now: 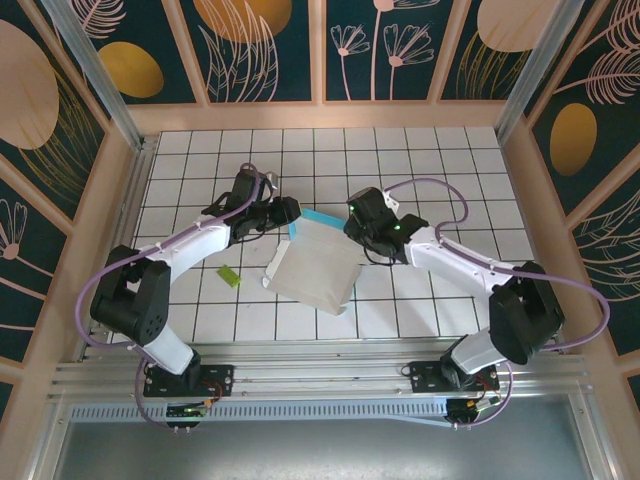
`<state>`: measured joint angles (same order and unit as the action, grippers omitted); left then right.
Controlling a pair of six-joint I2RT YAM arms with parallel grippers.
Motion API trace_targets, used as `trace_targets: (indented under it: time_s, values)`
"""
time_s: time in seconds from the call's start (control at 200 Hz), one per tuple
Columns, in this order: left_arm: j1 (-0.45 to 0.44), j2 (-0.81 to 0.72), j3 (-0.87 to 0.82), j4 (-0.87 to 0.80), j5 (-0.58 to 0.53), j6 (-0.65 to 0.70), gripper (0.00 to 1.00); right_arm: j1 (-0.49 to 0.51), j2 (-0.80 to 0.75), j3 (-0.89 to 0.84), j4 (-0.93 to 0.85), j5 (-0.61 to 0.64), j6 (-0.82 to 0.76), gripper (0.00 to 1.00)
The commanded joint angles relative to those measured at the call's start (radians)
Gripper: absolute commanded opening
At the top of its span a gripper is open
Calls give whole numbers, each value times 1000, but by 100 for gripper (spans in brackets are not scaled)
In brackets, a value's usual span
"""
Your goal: Fold the paper box
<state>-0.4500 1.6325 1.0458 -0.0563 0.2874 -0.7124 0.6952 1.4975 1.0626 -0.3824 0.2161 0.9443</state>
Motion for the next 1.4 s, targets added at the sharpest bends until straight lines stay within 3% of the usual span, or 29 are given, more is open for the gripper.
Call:
trace_targets:
  time_s: [0.0,0.29,0.466,0.601,0.806,0.976,1.076,1.397]
  values:
    - [-4,18,-20,3,67,-23,35,-12,68,25,-52,-26,-123,34]
    - [-4,-16,-61,15,64,-43,39,-29,84,132,-166,-13,-199,42]
    - [-4,-10,-66,7,62,-38,39,-29,-10,113,-211,-12,-153,45]
    - [-4,-18,-67,0,56,-34,39,-23,-140,-5,-214,-34,-67,46]
    - [-4,-19,-67,-10,53,-23,39,11,-393,-357,15,-112,122,47]
    - [-4,-16,-64,-17,53,-9,40,23,-497,-639,380,-149,216,45]
    - [-4,-15,-57,-27,57,1,40,20,-450,-692,531,-101,202,45]
    - [-4,-14,-49,-54,70,31,40,-11,-180,-611,653,-32,179,47]
